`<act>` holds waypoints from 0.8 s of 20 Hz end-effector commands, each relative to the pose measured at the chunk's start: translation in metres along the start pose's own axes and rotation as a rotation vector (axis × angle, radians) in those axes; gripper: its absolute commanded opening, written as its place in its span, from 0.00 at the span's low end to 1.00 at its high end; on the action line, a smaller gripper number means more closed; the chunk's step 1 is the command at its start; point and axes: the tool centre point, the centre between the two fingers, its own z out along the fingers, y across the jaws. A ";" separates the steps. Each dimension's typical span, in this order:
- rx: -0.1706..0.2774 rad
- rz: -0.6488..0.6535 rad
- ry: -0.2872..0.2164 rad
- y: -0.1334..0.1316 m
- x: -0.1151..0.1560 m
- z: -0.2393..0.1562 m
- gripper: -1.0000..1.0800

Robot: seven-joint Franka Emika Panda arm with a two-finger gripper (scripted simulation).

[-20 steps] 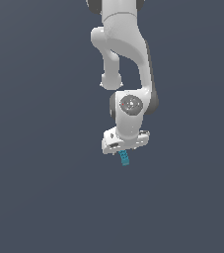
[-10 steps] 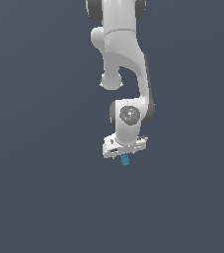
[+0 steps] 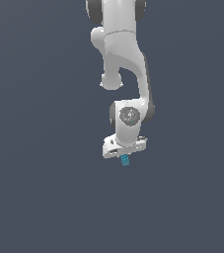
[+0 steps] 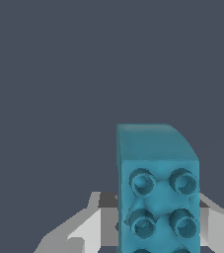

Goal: Pick up the object and move it to a goal position.

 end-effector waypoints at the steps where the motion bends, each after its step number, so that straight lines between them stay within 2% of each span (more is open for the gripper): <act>1: 0.000 0.000 0.001 0.000 0.000 0.000 0.00; 8: 0.000 0.000 0.000 0.009 0.000 -0.008 0.00; 16: 0.000 -0.001 0.001 0.059 -0.002 -0.055 0.00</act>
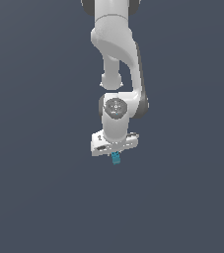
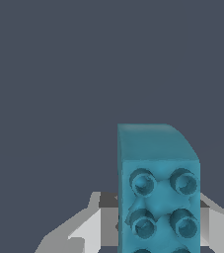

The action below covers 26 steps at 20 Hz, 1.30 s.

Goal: Pick up the object and move it to a goal position.

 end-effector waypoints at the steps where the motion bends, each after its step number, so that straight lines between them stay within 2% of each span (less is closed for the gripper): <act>1: 0.000 0.001 0.002 0.021 0.000 -0.020 0.00; 17: 0.000 0.001 0.002 0.163 -0.001 -0.152 0.00; 26: 0.000 0.000 0.003 0.217 0.001 -0.202 0.00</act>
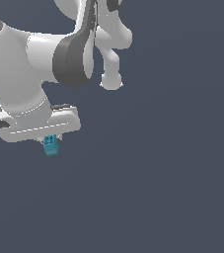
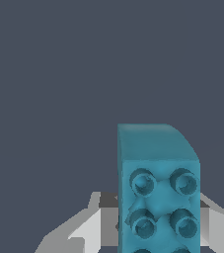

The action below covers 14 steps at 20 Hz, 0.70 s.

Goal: Pick up the object and move it to a goal position.

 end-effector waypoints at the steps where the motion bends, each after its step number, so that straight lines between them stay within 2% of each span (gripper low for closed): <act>1: 0.000 -0.001 0.000 0.011 0.001 -0.011 0.00; 7: 0.000 -0.001 0.000 0.027 0.003 -0.025 0.00; 14: 0.000 -0.001 0.000 0.034 0.004 -0.031 0.00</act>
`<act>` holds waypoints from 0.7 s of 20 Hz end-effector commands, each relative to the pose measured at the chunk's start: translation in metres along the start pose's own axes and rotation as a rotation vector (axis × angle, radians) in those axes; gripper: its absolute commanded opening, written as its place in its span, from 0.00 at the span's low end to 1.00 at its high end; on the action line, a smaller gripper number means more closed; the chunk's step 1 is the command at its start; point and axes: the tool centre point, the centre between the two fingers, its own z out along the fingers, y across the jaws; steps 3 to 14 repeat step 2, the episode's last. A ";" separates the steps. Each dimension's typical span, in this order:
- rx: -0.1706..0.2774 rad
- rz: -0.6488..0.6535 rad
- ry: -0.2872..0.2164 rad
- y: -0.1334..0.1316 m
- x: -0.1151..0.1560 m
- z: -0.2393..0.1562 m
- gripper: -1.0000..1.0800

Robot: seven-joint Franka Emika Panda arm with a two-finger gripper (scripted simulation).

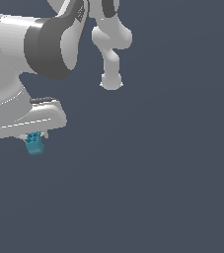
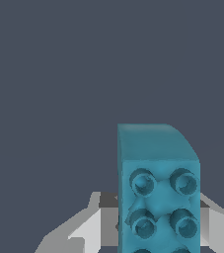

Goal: Pick up the object and move it to a goal position.

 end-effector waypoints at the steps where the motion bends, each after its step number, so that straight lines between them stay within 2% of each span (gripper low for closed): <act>1: 0.000 -0.001 0.001 0.001 0.001 -0.002 0.00; 14: 0.000 -0.001 0.001 0.001 0.001 -0.002 0.00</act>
